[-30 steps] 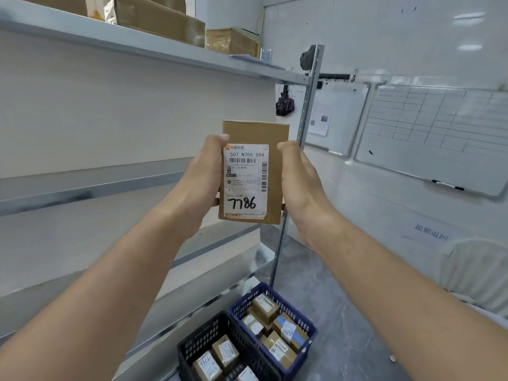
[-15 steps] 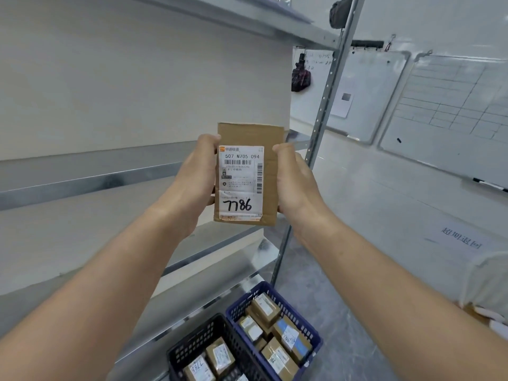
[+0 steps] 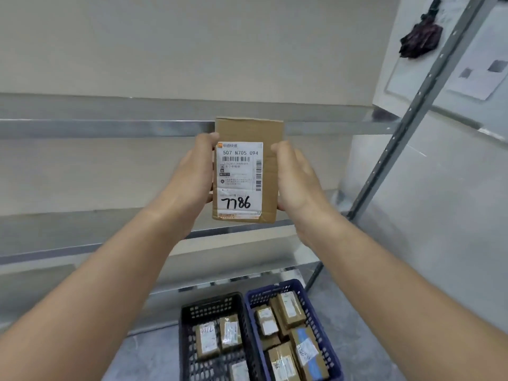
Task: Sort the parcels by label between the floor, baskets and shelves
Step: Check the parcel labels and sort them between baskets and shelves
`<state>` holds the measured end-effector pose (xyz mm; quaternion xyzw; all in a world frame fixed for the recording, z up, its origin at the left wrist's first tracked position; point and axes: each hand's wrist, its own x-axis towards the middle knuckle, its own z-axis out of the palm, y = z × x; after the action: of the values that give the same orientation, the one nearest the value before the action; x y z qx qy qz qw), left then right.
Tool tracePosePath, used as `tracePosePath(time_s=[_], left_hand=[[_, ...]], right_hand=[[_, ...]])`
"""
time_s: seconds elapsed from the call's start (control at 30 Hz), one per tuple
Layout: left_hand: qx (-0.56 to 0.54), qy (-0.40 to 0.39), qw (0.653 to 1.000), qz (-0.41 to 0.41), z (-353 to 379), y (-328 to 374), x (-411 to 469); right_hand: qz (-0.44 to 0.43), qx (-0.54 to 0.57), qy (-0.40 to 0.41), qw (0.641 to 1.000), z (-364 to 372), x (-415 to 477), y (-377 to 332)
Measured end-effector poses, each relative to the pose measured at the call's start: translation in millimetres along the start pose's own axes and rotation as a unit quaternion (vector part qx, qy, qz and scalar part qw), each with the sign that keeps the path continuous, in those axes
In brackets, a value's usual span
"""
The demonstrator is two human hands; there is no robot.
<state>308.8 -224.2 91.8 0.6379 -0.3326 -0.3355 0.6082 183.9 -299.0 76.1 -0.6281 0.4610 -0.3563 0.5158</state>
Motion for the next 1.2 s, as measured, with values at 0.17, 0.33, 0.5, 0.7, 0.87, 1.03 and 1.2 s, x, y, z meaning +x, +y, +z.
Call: tracePosePath(time_s=[0.17, 0.33, 0.5, 0.7, 0.87, 1.03, 1.2], left_hand=[[0.014, 0.082, 0.994, -0.077, 15, -45, 3], [0.030, 0.111, 0.984, -0.138, 7, -97, 19], [0.041, 0.094, 0.974, -0.200, -13, -165, 38], [0.054, 0.046, 0.957, -0.282, -43, -255, 47], [0.034, 0.030, 0.938, -0.345, -58, -333, 46], [0.040, 0.017, 0.909, -0.415, -62, -407, 41], [0.051, 0.019, 0.889, -0.455, -59, -476, 32]], right_hand=[[0.039, 0.011, -0.092, 0.995, 3, 28, 58], [0.101, 0.003, -0.143, 0.985, 26, 42, 109], [0.160, -0.014, -0.162, 0.974, 60, 51, 173], [0.218, -0.039, -0.156, 0.963, 105, 44, 258], [0.263, -0.045, -0.157, 0.951, 135, 32, 337], [0.296, -0.073, -0.176, 0.936, 150, 22, 408], [0.347, -0.079, -0.185, 0.916, 161, 11, 478]])
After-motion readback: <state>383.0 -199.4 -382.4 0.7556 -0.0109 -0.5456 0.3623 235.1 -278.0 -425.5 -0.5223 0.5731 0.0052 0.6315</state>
